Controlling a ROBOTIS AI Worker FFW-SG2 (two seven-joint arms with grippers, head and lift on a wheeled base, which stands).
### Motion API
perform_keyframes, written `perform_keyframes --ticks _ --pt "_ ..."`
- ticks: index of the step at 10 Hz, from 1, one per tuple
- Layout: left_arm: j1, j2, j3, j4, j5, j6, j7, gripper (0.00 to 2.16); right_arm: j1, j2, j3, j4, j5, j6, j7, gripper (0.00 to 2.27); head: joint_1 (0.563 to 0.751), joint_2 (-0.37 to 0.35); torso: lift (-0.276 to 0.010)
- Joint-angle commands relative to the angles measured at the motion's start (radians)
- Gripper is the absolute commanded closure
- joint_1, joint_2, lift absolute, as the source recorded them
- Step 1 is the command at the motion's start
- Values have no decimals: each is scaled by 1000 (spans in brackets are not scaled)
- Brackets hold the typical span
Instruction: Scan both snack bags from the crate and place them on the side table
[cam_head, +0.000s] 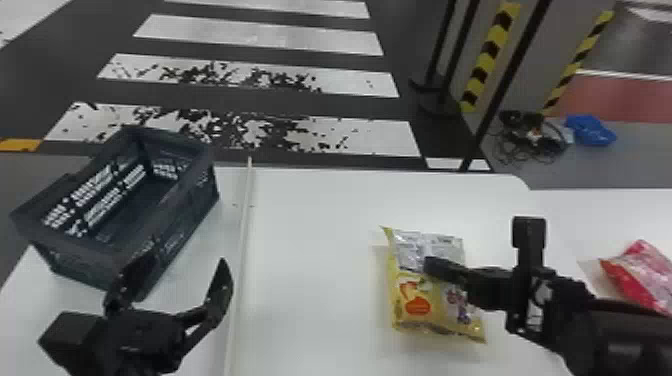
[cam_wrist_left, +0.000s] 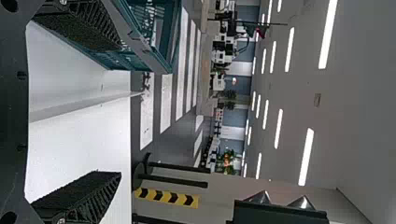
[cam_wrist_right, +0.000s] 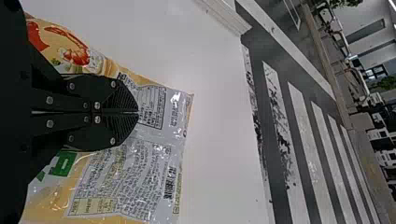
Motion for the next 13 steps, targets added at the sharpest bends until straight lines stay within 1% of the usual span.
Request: perform_keyframes --ticks 1,2,4,6,8,11,13 --pt "0 0 0 0 0 0 1 33 14 -22 -3 -16 3 0 18 2263 695 -137 -95" --pt "0 0 0 3 0 0 1 33 20 -31 -8 -27 3 3 30 2263 695 -139 -95" --pt "-2 -2 -1 5 0 0 0 33 60 -30 -19 -113 -20 49 38 2263 695 -149 -95" --pt "-2 -2 -3 5 0 0 1 33 124 -11 -6 -208 -46 95 55 2263 695 -138 -95" --pt "-2 -2 -1 5 3 0 1 33 189 6 12 -288 -74 120 73 2263 695 -95 -95" --pt "-3 0 -1 11 6 -6 1 33 203 16 38 -302 -70 141 84 2263 695 -42 -95" --pt "-3 3 -3 12 11 -6 0 33 207 16 38 -294 -61 147 84 2263 695 -33 -95"
